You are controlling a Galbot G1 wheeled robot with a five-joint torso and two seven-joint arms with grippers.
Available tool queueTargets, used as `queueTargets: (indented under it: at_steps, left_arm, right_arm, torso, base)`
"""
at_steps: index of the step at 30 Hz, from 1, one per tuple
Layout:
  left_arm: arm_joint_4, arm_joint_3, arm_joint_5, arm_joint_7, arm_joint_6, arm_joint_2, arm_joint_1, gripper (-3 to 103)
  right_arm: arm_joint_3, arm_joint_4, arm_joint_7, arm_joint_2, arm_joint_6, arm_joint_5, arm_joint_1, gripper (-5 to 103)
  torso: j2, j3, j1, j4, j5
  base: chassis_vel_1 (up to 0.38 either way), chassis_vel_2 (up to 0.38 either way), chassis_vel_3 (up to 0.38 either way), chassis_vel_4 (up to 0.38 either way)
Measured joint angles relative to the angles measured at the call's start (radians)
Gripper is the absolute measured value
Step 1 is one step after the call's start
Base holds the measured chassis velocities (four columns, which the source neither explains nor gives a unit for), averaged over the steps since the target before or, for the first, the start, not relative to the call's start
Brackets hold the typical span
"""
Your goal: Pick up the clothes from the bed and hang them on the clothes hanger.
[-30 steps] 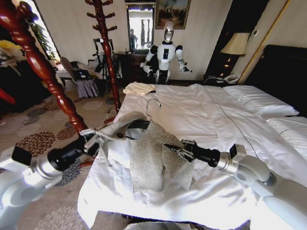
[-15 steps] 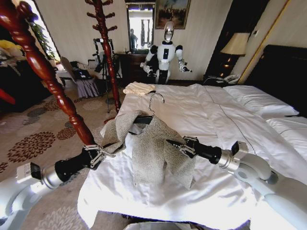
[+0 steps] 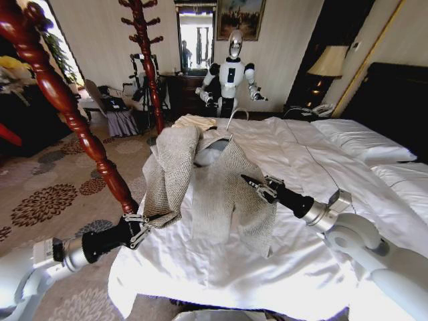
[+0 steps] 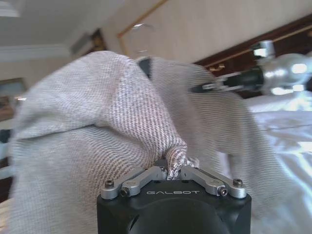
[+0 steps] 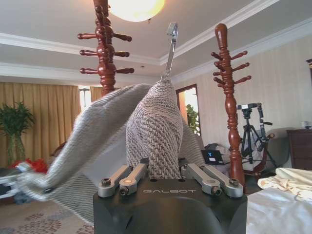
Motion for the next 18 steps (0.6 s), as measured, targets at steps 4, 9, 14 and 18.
queueTargets:
  at_steps: [4,9,14,18]
  left_arm:
    - [0.016,0.033,-0.096,-0.198,-0.006,-0.011,-0.023,0]
    - [0.021,0.032,-0.183,-0.299,-0.008,-0.016,-0.034,0]
    - [0.031,0.032,-0.180,-0.258,-0.025,-0.024,-0.021,0]
    - [0.005,0.072,-0.166,-0.207,-0.035,-0.038,-0.018,0]
  right_arm:
    - [-0.016,0.001,-0.028,-0.001,0.001,-0.036,-0.005,20]
    - [-0.028,-0.006,-0.059,0.001,0.005,-0.057,-0.005,20]
    - [-0.029,-0.003,-0.063,0.003,0.006,-0.057,-0.004,20]
    - [-0.030,0.000,-0.063,0.006,0.007,-0.057,-0.006,20]
  torso:
    - [0.000,0.000,0.000,-0.0001,0.0001]
    - [0.000,0.000,0.000,0.0000,0.0000]
    - [0.000,0.000,0.000,0.0000,0.0001]
    - [0.000,0.000,0.000,0.0000,0.0001]
  base:
    - [0.000,0.000,0.000,0.000]
    - [0.000,0.000,0.000,0.000]
    - [0.000,0.000,0.000,0.000]
    - [0.000,0.000,0.000,0.000]
